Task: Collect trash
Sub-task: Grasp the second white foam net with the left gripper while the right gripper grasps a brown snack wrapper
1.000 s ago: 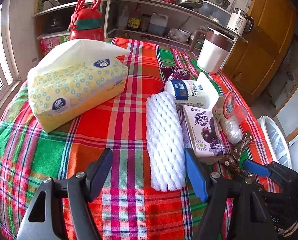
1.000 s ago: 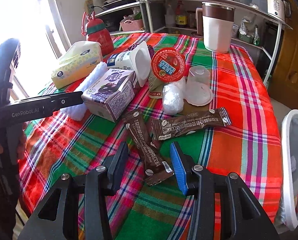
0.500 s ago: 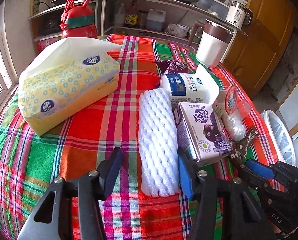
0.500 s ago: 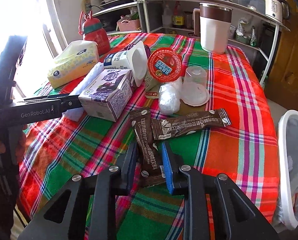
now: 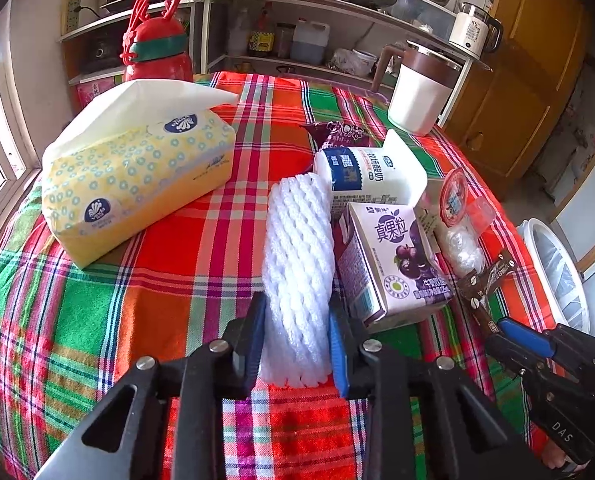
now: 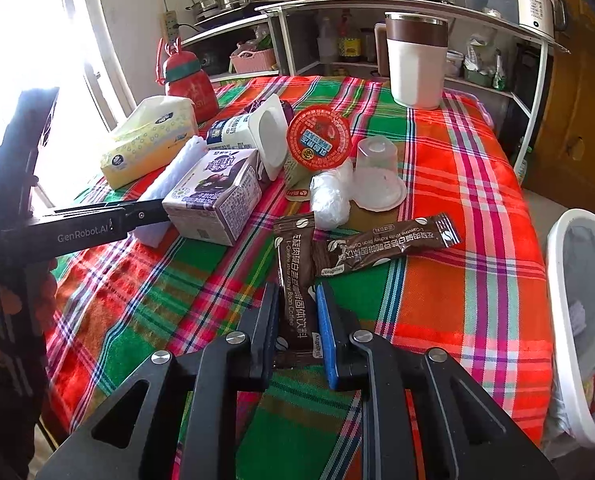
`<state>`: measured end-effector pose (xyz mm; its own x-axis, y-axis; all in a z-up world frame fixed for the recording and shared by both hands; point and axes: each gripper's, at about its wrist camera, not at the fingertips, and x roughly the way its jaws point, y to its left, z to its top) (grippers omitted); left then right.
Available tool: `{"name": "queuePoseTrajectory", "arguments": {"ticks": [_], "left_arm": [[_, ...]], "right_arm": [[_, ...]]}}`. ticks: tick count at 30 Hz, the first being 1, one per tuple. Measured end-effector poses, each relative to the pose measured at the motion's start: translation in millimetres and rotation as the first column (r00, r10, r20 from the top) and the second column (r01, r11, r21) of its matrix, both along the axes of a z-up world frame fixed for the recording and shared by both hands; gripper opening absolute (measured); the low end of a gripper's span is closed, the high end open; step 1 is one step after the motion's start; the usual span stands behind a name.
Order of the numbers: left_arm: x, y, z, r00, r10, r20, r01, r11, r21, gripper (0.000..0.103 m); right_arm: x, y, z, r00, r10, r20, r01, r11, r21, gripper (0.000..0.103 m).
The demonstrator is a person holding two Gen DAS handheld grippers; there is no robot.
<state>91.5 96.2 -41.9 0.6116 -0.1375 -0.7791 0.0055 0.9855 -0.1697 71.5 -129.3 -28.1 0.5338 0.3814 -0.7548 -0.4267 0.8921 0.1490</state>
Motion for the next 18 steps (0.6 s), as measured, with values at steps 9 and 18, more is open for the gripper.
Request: {"name": "queuePoseTrajectory", "arguments": {"ticks": [9, 18], "left_arm": [[-18.0, 0.5, 17.8, 0.999, 0.003, 0.046, -0.003, 1.0, 0.005, 0.029], [-35.7, -20.9, 50.2, 0.992, -0.047, 0.115, 0.047, 0.999, 0.005, 0.029]], "right_arm": [[-6.1, -8.4, 9.4, 1.0, -0.015, 0.02, 0.014, 0.999, 0.038, 0.02], [-12.4, -28.5, 26.4, 0.997, -0.058, 0.053, 0.054, 0.995, 0.08, 0.02]]}}
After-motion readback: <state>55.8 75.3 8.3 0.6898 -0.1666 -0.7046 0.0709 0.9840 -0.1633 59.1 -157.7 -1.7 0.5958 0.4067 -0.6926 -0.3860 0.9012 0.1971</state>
